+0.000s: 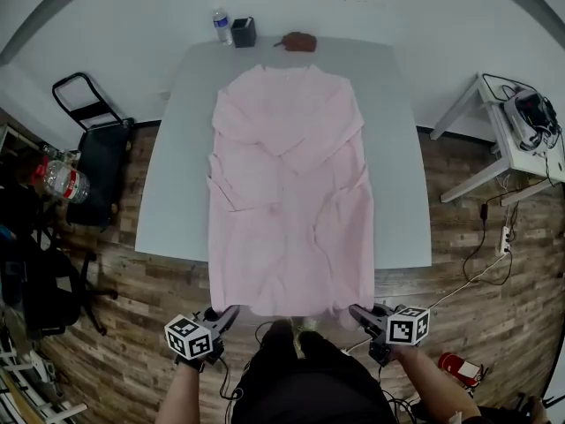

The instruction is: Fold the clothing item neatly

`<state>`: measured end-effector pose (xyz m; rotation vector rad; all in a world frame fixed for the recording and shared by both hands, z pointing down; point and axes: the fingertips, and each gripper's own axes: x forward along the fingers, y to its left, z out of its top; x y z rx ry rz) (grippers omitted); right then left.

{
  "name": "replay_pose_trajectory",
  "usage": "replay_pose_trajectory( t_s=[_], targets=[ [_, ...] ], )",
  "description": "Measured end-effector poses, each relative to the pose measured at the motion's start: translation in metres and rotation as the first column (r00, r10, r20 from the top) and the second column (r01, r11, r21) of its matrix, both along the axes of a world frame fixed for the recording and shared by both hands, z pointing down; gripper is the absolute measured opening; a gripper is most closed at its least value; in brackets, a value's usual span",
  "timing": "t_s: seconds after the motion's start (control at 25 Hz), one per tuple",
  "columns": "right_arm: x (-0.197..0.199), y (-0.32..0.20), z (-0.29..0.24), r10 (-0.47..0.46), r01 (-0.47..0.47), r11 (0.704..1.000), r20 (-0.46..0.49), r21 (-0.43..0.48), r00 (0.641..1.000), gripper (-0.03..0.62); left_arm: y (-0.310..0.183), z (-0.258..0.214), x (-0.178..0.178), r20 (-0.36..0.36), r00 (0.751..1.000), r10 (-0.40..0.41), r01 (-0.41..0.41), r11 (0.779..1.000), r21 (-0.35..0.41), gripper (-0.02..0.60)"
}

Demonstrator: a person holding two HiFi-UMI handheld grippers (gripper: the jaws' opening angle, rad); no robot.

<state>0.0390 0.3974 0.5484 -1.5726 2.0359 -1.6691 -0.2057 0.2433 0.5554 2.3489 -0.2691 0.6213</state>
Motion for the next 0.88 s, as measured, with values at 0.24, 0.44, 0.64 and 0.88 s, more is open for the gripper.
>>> replay_pose_trajectory(
  t_s=[0.24, 0.44, 0.64, 0.88],
  targets=[
    [0.016, -0.024, -0.053, 0.02, -0.022, 0.994, 0.023, 0.104, 1.0, 0.023, -0.011, -0.051, 0.013, -0.087, 0.996, -0.01, 0.017, 0.996, 0.084, 0.008],
    [0.034, -0.056, -0.089, 0.027, -0.03, 0.979, 0.017, 0.202, 0.999, 0.023, -0.046, -0.088, 0.035, -0.171, 0.985, -0.039, 0.065, 0.986, 0.154, 0.008],
    [0.064, -0.094, -0.11, 0.047, -0.043, 0.967, -0.011, 0.25, 0.999, 0.023, -0.095, -0.112, 0.055, -0.219, 0.973, -0.074, 0.117, 0.974, 0.192, 0.008],
    [0.115, -0.166, -0.126, 0.103, -0.084, 0.957, -0.056, 0.277, 0.993, 0.024, -0.165, -0.117, 0.082, -0.239, 0.962, -0.128, 0.175, 0.967, 0.186, 0.008]
  ],
)
